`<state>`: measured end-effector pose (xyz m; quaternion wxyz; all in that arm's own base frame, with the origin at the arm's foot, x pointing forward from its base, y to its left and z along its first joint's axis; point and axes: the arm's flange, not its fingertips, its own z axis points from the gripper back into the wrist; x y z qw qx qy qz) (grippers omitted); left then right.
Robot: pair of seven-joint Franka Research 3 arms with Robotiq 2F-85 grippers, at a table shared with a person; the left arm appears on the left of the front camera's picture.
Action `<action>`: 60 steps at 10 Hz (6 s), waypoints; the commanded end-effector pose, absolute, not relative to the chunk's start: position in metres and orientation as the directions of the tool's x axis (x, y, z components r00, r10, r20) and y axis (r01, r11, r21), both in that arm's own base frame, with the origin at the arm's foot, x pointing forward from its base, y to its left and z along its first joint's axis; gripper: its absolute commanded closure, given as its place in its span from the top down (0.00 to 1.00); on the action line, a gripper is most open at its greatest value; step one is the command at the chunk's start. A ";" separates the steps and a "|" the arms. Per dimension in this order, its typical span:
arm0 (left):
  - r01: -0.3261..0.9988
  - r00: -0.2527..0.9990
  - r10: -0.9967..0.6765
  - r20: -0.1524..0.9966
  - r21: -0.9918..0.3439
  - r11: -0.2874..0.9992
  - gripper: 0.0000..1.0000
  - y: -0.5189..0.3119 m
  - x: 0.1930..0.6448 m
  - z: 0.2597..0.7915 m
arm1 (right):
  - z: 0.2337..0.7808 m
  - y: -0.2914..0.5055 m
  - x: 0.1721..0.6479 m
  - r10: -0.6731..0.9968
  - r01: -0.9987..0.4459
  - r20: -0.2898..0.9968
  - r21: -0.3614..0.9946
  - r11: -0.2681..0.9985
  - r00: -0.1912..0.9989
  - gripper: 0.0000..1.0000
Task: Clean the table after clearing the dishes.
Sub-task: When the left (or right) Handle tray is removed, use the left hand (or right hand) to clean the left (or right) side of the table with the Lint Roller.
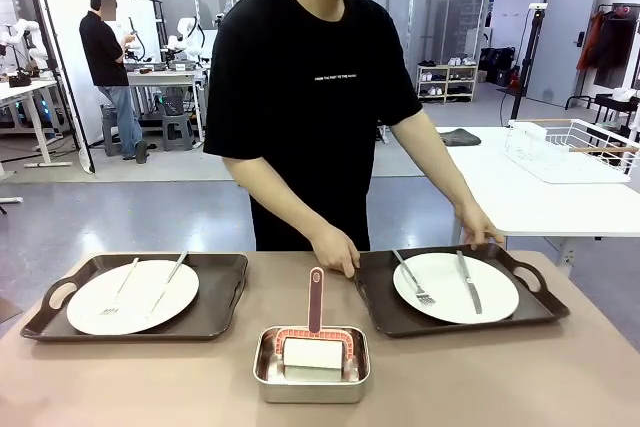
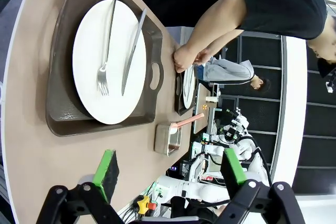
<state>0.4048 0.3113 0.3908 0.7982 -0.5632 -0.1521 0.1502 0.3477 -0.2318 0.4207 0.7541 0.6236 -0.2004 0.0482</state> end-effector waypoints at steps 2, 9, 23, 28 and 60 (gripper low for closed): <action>-0.068 0.908 0.413 0.074 -0.946 0.318 1.00 0.312 0.402 0.391 | 0.423 -0.231 0.347 -0.179 -0.321 0.360 0.923 0.214 0.916 1.00; -0.068 0.908 0.413 0.074 -0.946 0.318 1.00 0.312 0.402 0.391 | 0.423 -0.231 0.347 -0.179 -0.321 0.360 0.923 0.214 0.916 1.00; -0.068 0.908 0.413 0.074 -0.946 0.318 1.00 0.312 0.402 0.391 | 0.473 -0.190 0.370 0.037 -0.381 0.405 0.820 0.427 0.914 1.00; -0.068 0.908 0.413 0.074 -0.946 0.318 1.00 0.312 0.402 0.391 | 0.514 -0.027 0.444 0.474 -0.550 0.309 0.633 0.545 0.824 1.00; -0.068 0.908 0.413 0.074 -0.946 0.318 1.00 0.312 0.402 0.391 | 0.440 0.390 0.522 0.997 -0.979 0.023 0.190 0.074 0.079 1.00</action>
